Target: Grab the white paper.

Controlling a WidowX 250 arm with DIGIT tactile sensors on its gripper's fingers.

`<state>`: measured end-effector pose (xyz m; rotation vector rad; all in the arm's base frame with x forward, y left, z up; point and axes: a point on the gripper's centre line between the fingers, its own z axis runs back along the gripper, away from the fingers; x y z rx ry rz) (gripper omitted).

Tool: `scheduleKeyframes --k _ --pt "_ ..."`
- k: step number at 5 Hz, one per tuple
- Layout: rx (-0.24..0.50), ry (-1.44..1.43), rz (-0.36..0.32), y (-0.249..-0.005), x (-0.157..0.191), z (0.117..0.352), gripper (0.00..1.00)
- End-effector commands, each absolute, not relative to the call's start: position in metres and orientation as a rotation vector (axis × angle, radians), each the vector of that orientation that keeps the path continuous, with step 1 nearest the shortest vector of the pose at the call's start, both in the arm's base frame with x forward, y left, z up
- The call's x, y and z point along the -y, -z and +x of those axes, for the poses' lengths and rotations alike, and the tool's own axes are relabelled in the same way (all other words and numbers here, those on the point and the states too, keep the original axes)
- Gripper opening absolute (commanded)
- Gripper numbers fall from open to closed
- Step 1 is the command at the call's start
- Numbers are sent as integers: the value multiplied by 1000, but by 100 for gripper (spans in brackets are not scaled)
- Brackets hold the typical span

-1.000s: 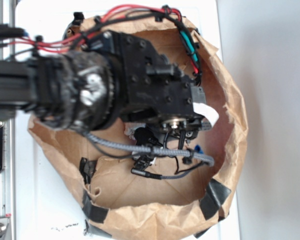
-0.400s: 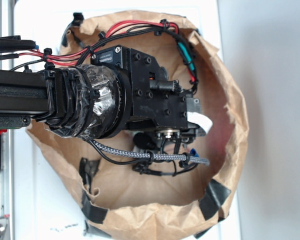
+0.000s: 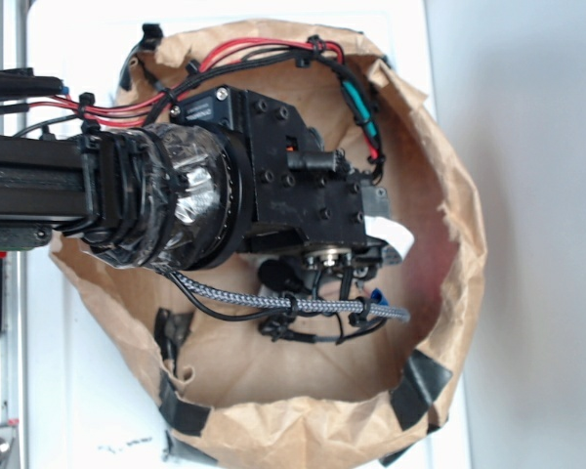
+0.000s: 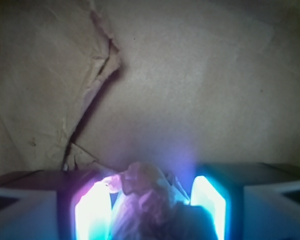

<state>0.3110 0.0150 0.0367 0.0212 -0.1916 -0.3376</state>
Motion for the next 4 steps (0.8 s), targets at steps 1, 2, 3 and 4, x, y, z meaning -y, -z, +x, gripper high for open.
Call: scheduleKeyframes --k 1,2,3,4 --pt "272 285 -37 -148 -4 303 0" --pt "225 268 -71 -175 -16 291 0" --pt "220 219 -100 -189 -23 286 0" --pt "221 197 -117 -202 -32 288 0"
